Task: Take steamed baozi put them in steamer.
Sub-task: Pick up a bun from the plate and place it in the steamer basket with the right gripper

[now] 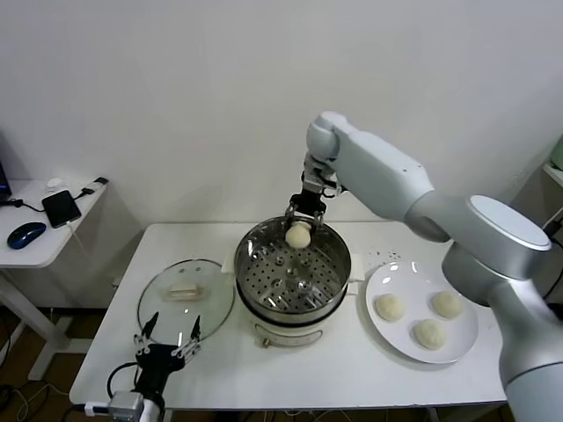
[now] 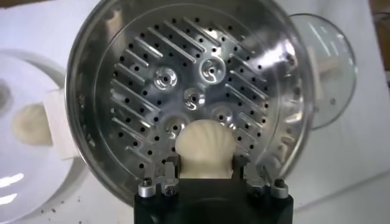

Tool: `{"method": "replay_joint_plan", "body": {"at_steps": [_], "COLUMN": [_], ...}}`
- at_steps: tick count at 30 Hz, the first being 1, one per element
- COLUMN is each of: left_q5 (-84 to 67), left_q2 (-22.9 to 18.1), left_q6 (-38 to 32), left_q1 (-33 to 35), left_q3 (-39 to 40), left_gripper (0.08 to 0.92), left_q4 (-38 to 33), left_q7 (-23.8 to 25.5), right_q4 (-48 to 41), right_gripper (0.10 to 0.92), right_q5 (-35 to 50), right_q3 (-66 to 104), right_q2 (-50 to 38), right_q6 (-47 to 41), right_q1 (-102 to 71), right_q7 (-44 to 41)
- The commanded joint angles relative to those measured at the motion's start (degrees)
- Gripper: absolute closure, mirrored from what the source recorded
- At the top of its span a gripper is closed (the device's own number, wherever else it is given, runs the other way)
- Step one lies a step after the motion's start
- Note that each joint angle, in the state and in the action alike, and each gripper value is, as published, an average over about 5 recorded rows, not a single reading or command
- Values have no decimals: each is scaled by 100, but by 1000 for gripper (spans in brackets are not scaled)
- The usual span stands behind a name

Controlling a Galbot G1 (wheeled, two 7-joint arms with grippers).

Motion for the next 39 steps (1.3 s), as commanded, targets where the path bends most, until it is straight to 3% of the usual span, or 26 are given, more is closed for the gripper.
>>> {"method": "replay_joint_plan", "body": {"at_steps": [1, 6, 24, 27, 34, 39], "left_q5": [6, 24, 50, 49, 45, 57], "left_q2": [-13, -20, -37, -36, -45, -51], "left_q6": [3, 3, -2, 0, 33, 29], "left_q1": [-3, -8, -14, -25, -71, -46], "left_q3": [6, 20, 49, 50, 52, 61], "left_gripper": [177, 177, 177, 177, 177, 177], "left_q4": [19, 53, 113, 120, 82, 81], "left_q7": [-3, -5, -12, -11, 10, 10], "right_q4": [-30, -122, -151, -97, -90, 338], "right_gripper": [457, 459, 454, 412, 230, 204], "right_q5": [-1121, -1503, -1624, -1373, -438, 433], "right_q3": [303, 423, 286, 118, -146, -242], "right_q2": [176, 214, 227, 201, 135, -213], "right_q6": [368, 368, 368, 368, 368, 294], "right_q1": [-323, -379, -534, -502, -248, 159], "right_q7": [874, 1279, 1603, 1517, 705, 120]}}
